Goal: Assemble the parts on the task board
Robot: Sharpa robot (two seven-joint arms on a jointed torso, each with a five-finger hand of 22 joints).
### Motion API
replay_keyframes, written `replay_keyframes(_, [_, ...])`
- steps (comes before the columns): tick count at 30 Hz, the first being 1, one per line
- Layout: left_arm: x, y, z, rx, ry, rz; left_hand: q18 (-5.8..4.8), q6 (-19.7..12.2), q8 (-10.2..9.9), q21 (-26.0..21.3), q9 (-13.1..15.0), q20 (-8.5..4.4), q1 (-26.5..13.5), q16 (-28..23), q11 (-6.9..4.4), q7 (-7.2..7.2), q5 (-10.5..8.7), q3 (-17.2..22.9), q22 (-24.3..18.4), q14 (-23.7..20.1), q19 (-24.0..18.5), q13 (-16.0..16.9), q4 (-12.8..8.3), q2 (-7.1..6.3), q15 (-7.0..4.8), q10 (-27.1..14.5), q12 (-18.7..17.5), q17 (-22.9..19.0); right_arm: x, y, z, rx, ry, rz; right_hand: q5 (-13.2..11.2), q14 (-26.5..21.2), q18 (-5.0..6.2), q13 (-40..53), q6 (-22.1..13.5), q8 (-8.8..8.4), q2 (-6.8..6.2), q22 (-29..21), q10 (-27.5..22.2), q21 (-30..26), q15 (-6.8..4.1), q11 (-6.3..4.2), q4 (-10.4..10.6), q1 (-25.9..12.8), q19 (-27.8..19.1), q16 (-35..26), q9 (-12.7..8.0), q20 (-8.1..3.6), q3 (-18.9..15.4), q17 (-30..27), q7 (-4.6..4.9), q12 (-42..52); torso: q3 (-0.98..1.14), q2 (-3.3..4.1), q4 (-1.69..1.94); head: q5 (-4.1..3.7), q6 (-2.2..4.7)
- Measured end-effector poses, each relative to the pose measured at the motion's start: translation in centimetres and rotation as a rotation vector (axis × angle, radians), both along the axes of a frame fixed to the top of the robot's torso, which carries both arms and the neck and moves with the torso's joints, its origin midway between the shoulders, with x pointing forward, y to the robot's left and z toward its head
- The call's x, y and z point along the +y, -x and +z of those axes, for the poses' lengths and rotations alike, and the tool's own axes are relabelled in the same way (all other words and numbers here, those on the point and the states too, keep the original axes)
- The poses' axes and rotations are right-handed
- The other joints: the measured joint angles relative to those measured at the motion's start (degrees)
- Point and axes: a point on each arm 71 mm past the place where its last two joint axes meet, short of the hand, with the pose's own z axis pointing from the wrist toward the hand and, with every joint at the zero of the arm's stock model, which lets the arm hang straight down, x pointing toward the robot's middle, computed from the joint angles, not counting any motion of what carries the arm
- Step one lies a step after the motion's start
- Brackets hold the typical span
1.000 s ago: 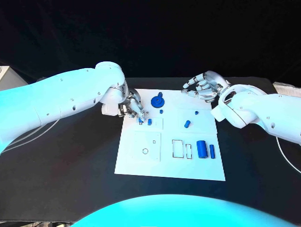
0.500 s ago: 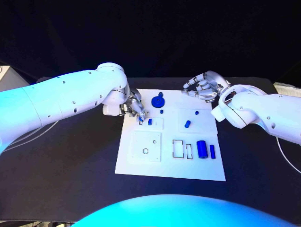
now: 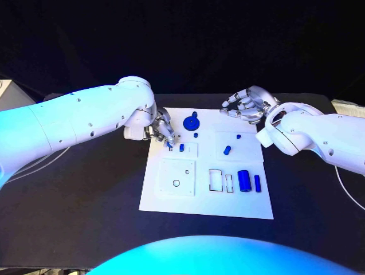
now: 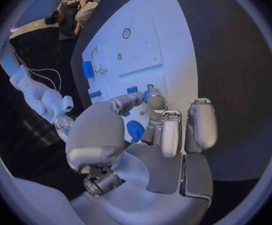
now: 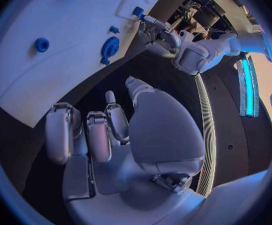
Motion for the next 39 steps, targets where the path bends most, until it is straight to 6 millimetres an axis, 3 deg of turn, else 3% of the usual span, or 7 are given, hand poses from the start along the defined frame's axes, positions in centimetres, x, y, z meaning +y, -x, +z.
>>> replay_keyframes(39, [-0.35,0.52,-0.55,-0.006,-0.011,-0.040,0.00,0.4,-0.2,0.0,-0.3,0.00,0.1,0.2,-0.02,0.02,1.01,-0.3,0.0,0.0,0.0,0.3,-0.4,0.06,0.00,0.4,0.2,0.0,0.05,0.01,0.00,0.000,-0.001,0.001,0.0,0.0,0.00,0.0,0.0,0.00,0.00,0.0,0.0,0.0,0.00,0.00,0.0,0.0,0.0,0.0,0.0,0.00,0.0,0.0,0.00,0.0,0.02,-0.05,0.03,-0.15,0.00])
